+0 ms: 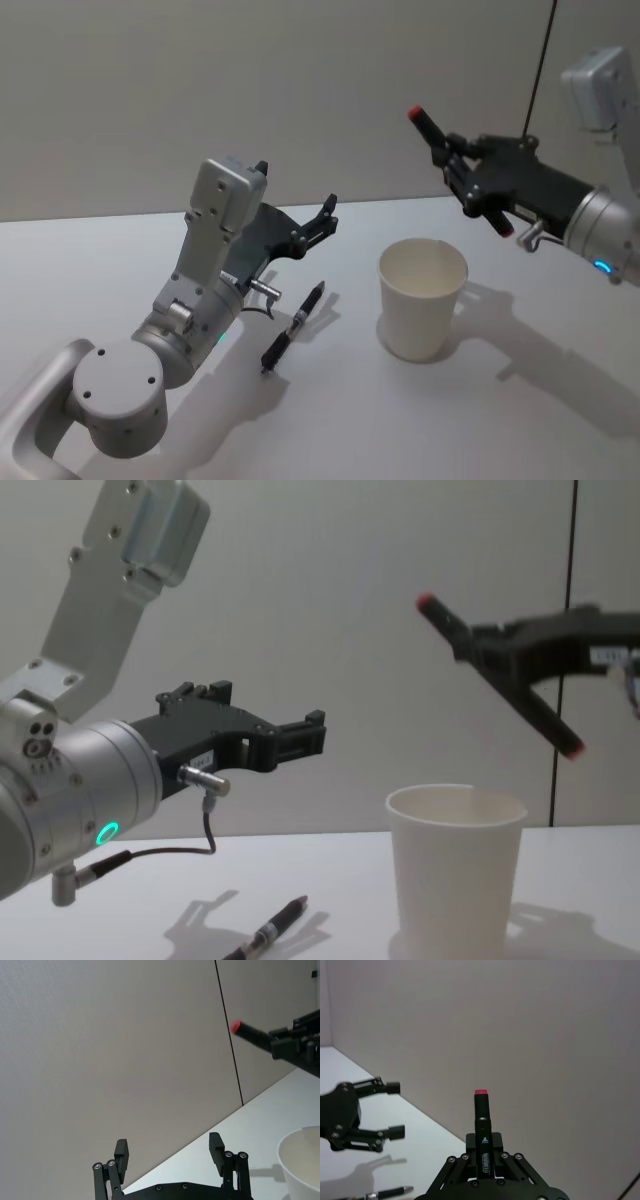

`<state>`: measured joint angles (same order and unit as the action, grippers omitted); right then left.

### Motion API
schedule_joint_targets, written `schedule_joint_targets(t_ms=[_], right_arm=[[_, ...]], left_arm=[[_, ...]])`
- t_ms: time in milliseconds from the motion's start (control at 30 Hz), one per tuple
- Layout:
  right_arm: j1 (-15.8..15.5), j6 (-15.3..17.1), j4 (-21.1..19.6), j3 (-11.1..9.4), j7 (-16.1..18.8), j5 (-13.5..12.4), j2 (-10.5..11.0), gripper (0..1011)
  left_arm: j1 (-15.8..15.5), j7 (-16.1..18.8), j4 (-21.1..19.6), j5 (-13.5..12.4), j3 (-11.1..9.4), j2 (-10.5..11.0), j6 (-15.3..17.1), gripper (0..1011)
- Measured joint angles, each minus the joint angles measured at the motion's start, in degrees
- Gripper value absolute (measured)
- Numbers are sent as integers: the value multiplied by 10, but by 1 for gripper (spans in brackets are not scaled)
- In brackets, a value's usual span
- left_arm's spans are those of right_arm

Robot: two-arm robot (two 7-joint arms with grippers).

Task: Place the pen into the pen holder.

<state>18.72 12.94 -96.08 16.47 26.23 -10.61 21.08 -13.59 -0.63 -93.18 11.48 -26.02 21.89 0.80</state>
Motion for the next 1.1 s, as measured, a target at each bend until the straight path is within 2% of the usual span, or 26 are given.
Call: schedule_joint_targets(t_ms=[367,500,733,1100], right_arm=[[-4,-68,-23,9,-5,-54,-21,167],[-5,-84,-23,14,-5,-60,-27,167],[-10,-100,-12,23,-11,-48,-33,167],[-21,-102,22,37,-28,-19,-38,167]], left_arm=[[0,0,0,0,0,0,0,1001],[0,0,0,0,0,0,0,1001],[0,0,0,0,0,0,0,1001],[0,0,0,0,0,0,0,1001]])
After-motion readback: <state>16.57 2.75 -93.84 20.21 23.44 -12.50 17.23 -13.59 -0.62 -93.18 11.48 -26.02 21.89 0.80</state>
